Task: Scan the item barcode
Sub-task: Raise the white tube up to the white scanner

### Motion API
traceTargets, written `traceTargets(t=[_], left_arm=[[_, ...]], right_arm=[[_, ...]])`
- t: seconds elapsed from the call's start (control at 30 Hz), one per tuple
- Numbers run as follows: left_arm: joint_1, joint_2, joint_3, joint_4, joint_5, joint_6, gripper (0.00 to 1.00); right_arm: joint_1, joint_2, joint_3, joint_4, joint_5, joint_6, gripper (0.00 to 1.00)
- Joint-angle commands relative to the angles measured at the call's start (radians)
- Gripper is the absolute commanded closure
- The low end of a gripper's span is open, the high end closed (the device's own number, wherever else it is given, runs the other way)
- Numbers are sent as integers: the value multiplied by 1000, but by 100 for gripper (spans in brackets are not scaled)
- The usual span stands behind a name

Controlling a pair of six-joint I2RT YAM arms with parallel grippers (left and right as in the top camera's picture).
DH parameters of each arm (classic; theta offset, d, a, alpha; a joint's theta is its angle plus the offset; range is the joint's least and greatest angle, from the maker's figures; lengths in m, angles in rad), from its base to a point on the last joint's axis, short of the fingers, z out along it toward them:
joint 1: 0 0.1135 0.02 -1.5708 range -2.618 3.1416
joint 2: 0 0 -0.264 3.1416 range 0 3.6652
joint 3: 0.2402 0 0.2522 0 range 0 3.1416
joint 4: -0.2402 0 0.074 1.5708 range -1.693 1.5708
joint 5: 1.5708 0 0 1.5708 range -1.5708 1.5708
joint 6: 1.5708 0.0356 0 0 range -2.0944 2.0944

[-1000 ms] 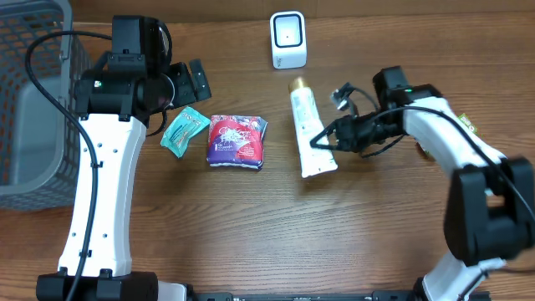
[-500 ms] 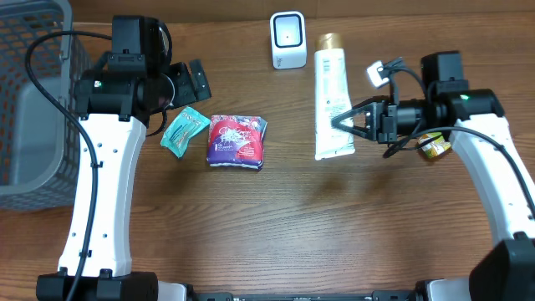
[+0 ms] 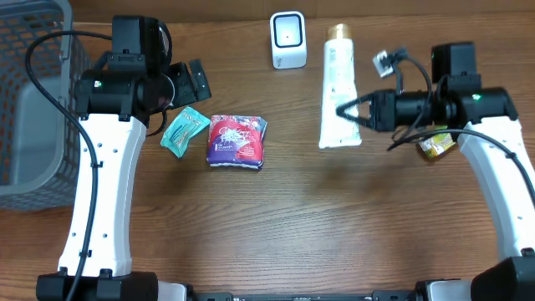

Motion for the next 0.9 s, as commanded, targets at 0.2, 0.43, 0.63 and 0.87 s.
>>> traceTargets(t=[0.2, 0.43, 0.63, 0.87], left_arm=[[0, 7, 10, 0, 4, 20, 0], [0, 7, 10, 0, 4, 20, 0], [0, 7, 10, 0, 4, 20, 0], [0, 7, 10, 0, 4, 20, 0]], right_arm=[[262, 70, 474, -76, 1061, 122, 97], [381, 280, 528, 129, 1499, -35, 97], [409, 487, 528, 371, 1807, -247, 96], [399, 698, 528, 663, 1889, -715, 96]])
